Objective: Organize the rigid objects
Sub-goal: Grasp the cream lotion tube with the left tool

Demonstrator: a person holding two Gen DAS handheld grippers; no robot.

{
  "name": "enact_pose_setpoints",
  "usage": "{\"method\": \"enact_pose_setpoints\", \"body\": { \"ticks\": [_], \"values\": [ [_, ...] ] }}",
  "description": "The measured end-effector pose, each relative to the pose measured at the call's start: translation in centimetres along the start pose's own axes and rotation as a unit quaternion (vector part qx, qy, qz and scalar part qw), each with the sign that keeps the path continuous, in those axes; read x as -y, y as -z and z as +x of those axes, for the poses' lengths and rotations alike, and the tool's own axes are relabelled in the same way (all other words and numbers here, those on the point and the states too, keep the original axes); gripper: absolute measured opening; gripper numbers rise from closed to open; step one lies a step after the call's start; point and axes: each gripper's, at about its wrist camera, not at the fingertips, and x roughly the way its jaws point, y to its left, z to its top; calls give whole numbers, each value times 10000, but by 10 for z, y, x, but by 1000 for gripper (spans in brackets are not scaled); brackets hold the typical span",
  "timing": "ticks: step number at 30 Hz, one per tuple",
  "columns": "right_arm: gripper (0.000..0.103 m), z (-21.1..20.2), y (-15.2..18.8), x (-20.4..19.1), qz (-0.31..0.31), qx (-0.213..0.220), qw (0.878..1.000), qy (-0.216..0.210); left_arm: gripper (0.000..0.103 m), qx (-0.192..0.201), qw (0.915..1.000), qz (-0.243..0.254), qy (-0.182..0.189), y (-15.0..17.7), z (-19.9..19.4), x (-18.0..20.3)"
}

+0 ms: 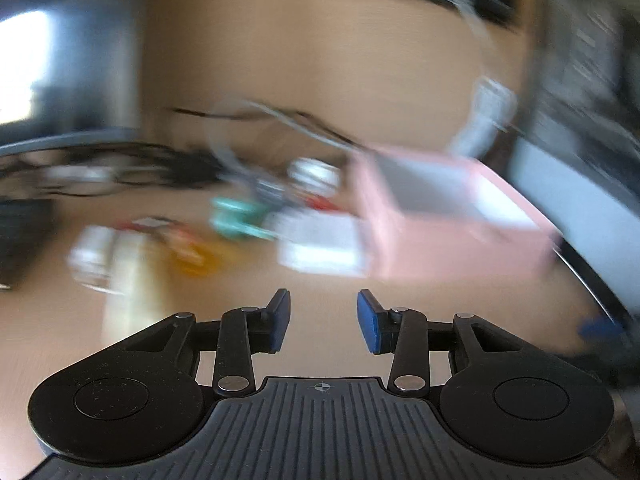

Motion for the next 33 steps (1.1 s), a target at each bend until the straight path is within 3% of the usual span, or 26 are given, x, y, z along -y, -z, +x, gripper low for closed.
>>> {"method": "enact_pose_setpoints", "body": {
  "ticks": [3,6,9,15,20,26,33],
  "values": [
    [103,0,-1,-1,0,-98,10000,-12,41,-229,9969,-612,-443,-25,5,-49],
    [103,0,-3,-2,26,-175,9998,43,40,-440,9863,-1389,-773,-42,19,-97],
    [103,0,-2,-3,0,-168,9999,40,40,-642,9787,-1798,-760,-49,34,-121],
    [99,-7,-4,-8,34,-349,9992,-181,40,-1070,9787,-1621,-670,-44,64,-128],
    [99,-32,0,-38,-233,128,9996,-59,39,-1239,9792,-1461,-665,-39,78,-130],
    [99,-50,-28,-78,-553,661,9960,-249,31,-988,9915,-607,-596,-27,77,-122],
    [99,-29,-100,-164,-1035,841,9865,-950,29,-584,9957,-712,-62,-8,23,-157]
  ]
}}
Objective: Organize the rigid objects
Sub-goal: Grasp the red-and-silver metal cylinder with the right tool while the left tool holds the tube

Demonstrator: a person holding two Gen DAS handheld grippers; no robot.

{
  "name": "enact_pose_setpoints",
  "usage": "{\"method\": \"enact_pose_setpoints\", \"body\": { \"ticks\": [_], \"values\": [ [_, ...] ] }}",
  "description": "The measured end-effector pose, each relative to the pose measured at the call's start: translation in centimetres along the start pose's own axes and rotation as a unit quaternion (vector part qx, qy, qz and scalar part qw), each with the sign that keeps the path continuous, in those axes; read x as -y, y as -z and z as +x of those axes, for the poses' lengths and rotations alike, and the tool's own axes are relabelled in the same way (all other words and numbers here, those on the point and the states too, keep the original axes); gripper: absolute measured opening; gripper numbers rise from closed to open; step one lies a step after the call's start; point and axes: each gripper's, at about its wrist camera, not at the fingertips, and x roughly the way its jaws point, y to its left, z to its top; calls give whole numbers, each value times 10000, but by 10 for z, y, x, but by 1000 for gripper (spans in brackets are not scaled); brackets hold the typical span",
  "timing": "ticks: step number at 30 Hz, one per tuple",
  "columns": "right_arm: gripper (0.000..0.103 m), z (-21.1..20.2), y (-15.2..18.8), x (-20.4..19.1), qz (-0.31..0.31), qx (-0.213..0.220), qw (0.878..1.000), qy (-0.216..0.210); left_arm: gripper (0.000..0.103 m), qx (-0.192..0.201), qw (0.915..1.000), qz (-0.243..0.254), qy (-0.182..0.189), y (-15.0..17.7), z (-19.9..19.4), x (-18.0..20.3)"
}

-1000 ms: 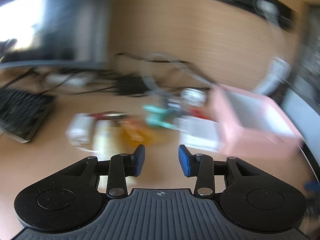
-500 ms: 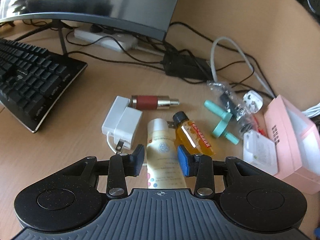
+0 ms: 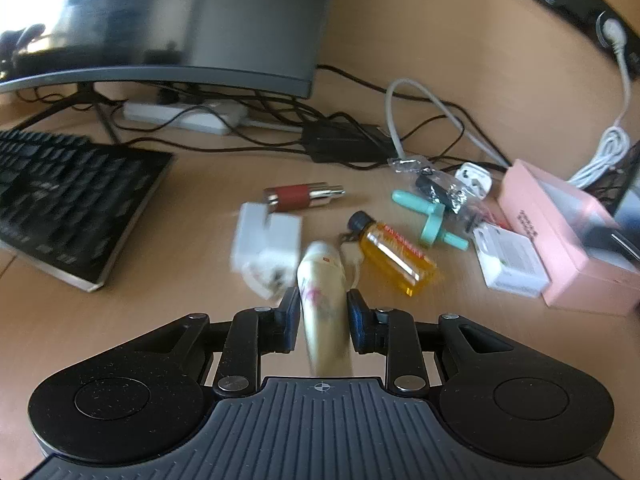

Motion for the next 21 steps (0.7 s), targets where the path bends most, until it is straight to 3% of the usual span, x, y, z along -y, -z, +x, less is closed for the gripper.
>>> {"method": "enact_pose_setpoints", "body": {
  "ticks": [7,15,17,19,21],
  "values": [
    [99,90,-50,-93,-651,-157,9948,-766,28,-6,9986,-484,235,17,-43,-37],
    [95,194,-60,-131,151,-1083,9892,-976,28,140,9974,-701,59,25,-78,-57],
    [94,204,-56,-138,159,-1295,9856,-1079,28,200,9978,-631,62,25,-83,-59],
    [92,201,-51,-144,68,-1165,9875,-1060,28,230,9977,-630,112,25,-85,-59],
    [83,197,-50,-146,10,-1123,9878,-1076,28,271,9974,-633,224,22,-88,-57]
  ]
}}
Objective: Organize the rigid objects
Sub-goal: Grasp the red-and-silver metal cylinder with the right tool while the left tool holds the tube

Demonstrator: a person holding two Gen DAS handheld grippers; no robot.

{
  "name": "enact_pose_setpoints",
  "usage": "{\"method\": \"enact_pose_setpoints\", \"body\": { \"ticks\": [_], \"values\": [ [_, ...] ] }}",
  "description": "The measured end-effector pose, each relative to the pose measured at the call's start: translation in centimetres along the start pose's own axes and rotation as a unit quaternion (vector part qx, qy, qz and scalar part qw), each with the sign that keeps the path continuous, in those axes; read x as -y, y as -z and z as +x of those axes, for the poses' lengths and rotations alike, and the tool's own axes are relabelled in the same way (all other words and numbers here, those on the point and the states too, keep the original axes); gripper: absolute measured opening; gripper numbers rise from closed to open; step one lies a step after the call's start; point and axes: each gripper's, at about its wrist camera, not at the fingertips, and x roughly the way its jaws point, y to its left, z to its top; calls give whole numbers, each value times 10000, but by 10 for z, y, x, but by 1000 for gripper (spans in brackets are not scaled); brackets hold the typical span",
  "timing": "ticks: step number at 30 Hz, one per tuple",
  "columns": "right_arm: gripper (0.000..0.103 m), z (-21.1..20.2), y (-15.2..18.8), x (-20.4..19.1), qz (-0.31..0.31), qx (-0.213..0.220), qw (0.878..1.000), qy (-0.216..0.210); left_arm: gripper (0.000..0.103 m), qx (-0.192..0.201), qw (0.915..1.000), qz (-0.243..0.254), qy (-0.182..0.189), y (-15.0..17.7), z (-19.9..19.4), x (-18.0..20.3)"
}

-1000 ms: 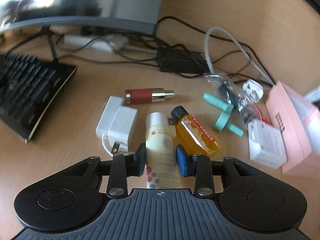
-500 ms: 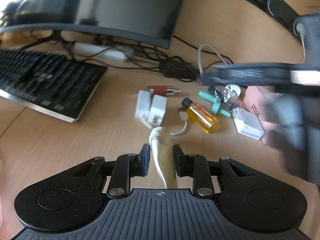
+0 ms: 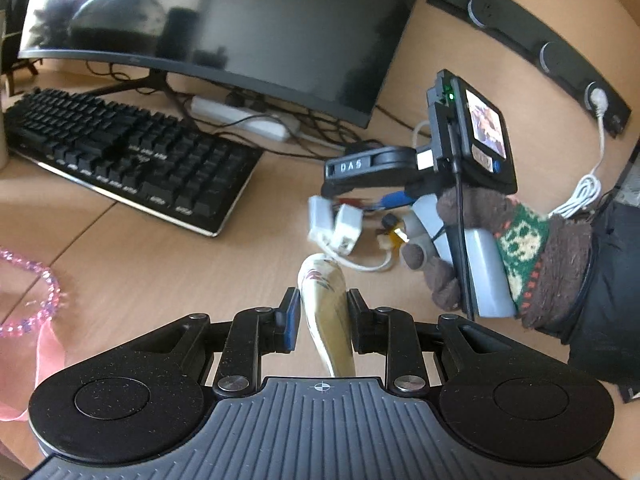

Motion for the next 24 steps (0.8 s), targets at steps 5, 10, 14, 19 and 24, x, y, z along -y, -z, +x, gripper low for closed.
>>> {"method": "enact_pose_setpoints", "body": {
  "ticks": [5,10,14,19,24],
  "values": [
    [36,-31,-1,12,-269,-94,9991,-313,28,-87,9992,251,303,-1,5,15],
    [63,-63,11,18,-766,255,9963,-291,28,-284,9991,183,251,6,9,20],
    [75,-60,21,12,-831,357,9956,-228,28,-322,9994,72,139,13,0,14],
    [76,-57,23,-7,-965,-147,9926,-724,28,-298,9993,-197,-92,17,-12,-5],
    [76,-72,25,-13,-863,391,9951,-299,28,-199,9979,-519,-342,17,-22,-20]
  ]
}}
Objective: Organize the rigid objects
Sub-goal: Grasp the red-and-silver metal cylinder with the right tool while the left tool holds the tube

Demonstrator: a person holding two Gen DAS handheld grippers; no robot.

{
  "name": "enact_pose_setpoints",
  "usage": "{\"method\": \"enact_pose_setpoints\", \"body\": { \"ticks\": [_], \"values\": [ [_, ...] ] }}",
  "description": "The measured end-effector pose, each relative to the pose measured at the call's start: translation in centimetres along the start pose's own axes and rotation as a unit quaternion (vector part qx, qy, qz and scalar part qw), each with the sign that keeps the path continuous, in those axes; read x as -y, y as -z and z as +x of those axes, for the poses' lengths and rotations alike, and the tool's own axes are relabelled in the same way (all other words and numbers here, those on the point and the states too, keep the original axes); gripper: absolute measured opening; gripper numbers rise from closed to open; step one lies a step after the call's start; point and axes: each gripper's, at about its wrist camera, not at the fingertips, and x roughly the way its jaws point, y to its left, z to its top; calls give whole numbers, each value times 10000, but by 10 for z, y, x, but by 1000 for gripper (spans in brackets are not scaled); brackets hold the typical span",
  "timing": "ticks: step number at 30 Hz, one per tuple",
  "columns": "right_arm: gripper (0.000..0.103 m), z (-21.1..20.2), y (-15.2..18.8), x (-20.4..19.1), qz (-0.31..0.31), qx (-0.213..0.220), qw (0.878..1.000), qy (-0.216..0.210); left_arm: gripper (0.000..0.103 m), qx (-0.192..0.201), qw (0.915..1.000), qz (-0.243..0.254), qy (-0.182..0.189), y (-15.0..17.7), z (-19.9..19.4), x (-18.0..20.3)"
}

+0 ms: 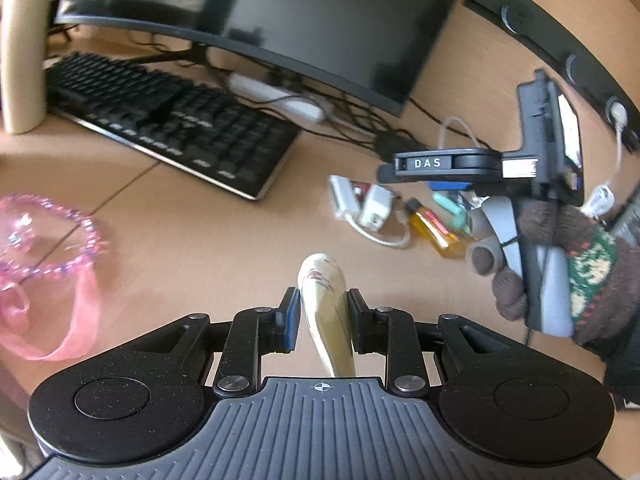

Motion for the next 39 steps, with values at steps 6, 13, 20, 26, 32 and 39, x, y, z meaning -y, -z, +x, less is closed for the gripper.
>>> {"method": "enact_pose_setpoints", "body": {
  "ticks": [6,13,20,26,32,39],
  "values": [
    [76,40,-16,11,81,-522,9986,20,28,7,9997,-184,-155,4,-7,-9],
    [76,11,19,20,-45,-1017,9941,376,28,72,9993,-310,-187,1,-8,-10],
    [77,7,15,6,-463,-216,9979,396,28,-61,9997,-198,-118,-1,3,-1],
    [79,36,-4,6,8,-305,9995,89,28,-127,9997,-167,-131,1,5,5],
    [84,63,-11,3,-32,-387,9990,232,28,-174,9992,-291,-234,7,4,-1],
    [79,88,-23,-10,-476,-416,9969,467,28,-215,9980,-477,-348,13,-1,-8]
  ]
}}
